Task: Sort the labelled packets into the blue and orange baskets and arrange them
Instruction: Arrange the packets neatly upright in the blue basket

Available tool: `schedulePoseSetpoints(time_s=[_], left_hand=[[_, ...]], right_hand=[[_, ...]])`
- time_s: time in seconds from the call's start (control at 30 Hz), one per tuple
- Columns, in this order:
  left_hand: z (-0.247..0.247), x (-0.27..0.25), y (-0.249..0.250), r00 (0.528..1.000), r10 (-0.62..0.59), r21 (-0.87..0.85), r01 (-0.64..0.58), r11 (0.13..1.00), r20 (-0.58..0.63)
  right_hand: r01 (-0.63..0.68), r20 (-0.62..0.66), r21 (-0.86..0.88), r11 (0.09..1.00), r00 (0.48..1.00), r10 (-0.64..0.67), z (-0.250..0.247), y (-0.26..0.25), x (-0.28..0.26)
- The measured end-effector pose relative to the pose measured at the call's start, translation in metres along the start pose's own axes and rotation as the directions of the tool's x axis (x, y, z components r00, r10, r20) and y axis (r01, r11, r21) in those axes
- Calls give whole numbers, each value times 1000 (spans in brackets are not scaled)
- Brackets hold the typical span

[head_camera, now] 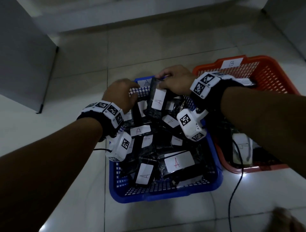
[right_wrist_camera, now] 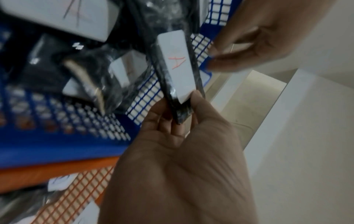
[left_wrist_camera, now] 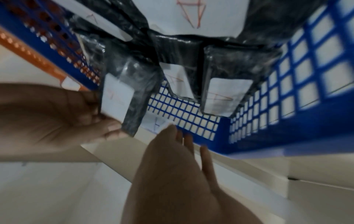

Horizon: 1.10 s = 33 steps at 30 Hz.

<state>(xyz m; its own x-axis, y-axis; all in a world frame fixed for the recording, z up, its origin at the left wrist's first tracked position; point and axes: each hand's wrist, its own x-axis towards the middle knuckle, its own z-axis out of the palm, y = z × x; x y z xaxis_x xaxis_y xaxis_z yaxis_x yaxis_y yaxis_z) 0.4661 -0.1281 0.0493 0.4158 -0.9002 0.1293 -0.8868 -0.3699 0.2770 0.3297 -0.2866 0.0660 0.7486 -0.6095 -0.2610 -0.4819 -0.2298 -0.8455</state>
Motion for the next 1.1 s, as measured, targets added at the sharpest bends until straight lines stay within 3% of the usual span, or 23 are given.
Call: schedulePoseSetpoints(time_s=[0.1, 0.2, 0.37, 0.47, 0.57, 0.63, 0.73, 0.83, 1.0, 1.1], left_hand=[[-3, -12, -9, 974, -187, -32, 185, 982, -128], [-2, -24, -13, 921, -389, -86, 386, 918, -18], [2, -31, -18, 827, -561, -156, 558, 815, 25], [6, -34, -20, 818, -574, -194, 571, 798, 48], [7, -34, -19, 818, -573, -221, 567, 794, 39], [7, -34, -19, 822, -568, -226, 561, 796, 41], [6, -32, -20, 819, -572, -207, 568, 796, 47], [7, -30, -18, 814, -579, -187, 576, 796, 42], [6, -29, -14, 810, -583, -181, 583, 792, 61], [5, -28, -12, 811, -581, -179, 584, 792, 73]], right_hand=[[2, 16, -28, 1000, 1000, -1, 17, -2, 3], [-18, 66, -141, 990, 997, 27, 31, -2, 7], [-114, 20, -200, 973, 993, 121, 42, 6, 10], [-91, 109, -258, 962, 986, 122, 49, 4, 8], [-58, 89, -189, 980, 993, 76, 51, 4, 12], [-17, 55, -235, 972, 998, 30, 46, 3, 14], [31, 60, -555, 831, 998, 3, 33, 5, 10], [55, 171, -759, 649, 978, 117, 31, 13, 3], [29, 196, -737, 676, 965, 172, 28, 20, 4], [28, 192, -772, 635, 963, 190, 26, 19, 1]])
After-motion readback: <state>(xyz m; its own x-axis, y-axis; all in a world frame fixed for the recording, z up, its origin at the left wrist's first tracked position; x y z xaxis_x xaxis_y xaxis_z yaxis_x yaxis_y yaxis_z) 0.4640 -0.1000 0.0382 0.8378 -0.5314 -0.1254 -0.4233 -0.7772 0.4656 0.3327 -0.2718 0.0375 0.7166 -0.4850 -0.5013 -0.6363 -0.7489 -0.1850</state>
